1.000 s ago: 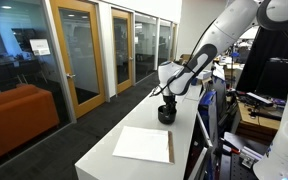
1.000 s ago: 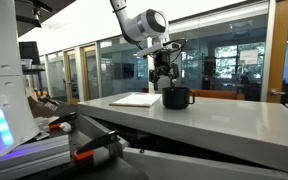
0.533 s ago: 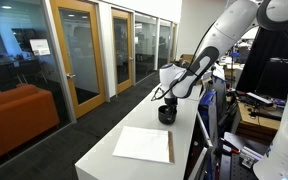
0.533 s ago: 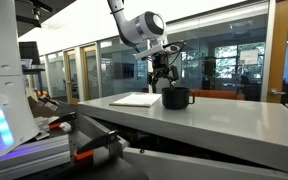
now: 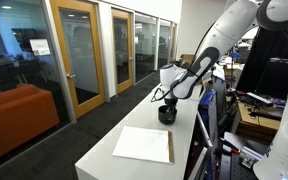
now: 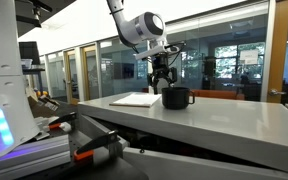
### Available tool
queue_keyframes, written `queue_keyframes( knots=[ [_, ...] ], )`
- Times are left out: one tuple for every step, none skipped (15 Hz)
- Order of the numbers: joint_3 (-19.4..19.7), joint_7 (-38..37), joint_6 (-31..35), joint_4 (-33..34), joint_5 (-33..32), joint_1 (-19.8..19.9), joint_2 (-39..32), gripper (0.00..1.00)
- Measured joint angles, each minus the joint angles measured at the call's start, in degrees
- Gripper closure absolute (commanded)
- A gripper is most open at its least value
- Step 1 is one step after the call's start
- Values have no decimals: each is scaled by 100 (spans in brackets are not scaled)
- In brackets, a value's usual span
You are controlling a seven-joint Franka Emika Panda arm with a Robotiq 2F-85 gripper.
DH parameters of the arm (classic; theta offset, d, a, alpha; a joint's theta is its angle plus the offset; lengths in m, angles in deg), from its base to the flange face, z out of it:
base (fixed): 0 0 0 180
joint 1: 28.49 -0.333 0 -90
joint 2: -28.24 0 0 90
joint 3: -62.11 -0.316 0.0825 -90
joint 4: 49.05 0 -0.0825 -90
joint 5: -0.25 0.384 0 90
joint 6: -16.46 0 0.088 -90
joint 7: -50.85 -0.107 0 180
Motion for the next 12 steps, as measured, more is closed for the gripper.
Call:
queue_keyframes(
  knots=[
    [0, 46, 19, -2, -1, 0, 1, 59],
    [0, 92, 35, -4, -1, 0, 3, 68],
    [0, 132, 48, -8, -1, 0, 9, 73],
    [0, 172, 60, -13, -1, 0, 19, 81],
    [0, 210, 66, -24, -1, 2, 39, 86],
    [2, 245, 71, -37, -1, 5, 58, 93],
    [5, 276, 79, -51, -1, 10, 73, 99],
    [8, 309, 91, -61, -1, 19, 84, 100],
    [10, 333, 101, -66, -1, 31, 91, 100],
    [11, 352, 110, -71, -1, 45, 99, 100],
    [14, 363, 116, -83, -1, 59, 108, 99],
    [16, 374, 126, -95, -2, 74, 119, 99]
  ],
)
